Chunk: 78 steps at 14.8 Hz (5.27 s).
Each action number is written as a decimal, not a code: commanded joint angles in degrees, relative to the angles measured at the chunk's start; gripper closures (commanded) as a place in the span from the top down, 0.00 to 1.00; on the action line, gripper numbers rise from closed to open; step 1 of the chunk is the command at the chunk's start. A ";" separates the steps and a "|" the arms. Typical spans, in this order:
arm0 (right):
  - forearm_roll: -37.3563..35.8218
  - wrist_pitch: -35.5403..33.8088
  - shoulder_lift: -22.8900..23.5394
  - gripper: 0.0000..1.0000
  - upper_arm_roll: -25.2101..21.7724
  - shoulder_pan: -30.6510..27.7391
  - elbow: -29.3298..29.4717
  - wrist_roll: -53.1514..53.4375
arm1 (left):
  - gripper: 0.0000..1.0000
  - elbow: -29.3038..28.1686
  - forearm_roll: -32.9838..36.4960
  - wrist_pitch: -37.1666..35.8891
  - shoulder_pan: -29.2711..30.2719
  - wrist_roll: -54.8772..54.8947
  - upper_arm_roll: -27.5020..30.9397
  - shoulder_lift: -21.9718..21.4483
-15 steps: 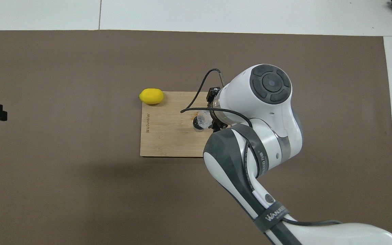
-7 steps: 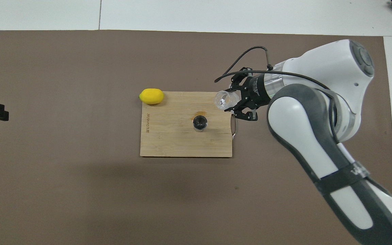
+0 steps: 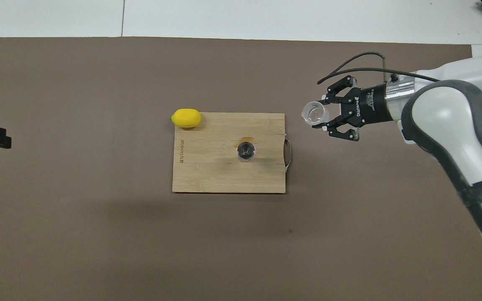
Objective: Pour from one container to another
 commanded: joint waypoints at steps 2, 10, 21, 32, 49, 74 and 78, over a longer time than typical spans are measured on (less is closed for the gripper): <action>9.04 -1.82 -1.36 0.00 0.79 -6.73 -5.46 -9.14 | 1.00 0.00 1.04 -0.52 -0.46 -0.36 0.19 -0.54; 22.06 -8.32 8.30 0.00 0.79 -13.78 -6.43 -22.86 | 1.00 0.00 1.04 -0.52 -0.46 -0.36 0.19 -0.54; 27.86 -10.61 13.15 0.00 0.96 -13.78 -9.51 -36.14 | 1.00 0.00 1.04 -0.52 -0.46 -0.36 0.19 -0.54; 28.31 -6.13 12.71 0.00 0.70 -12.99 -12.85 -37.19 | 1.00 0.00 1.04 -0.34 -3.97 -0.62 0.01 -0.54; 21.91 -3.49 9.47 1.00 0.61 -12.90 -13.64 -36.23 | 1.00 0.00 0.95 0.45 -7.66 -0.97 1.51 -0.45; -57.73 -10.06 -13.75 1.00 -1.31 2.92 5.94 -49.58 | 1.00 0.52 0.95 5.63 -7.14 -0.80 1.94 1.39; -56.94 -18.58 -14.01 1.00 -2.38 2.92 12.62 -50.91 | 1.00 0.44 0.86 6.77 -7.14 -0.88 2.56 2.27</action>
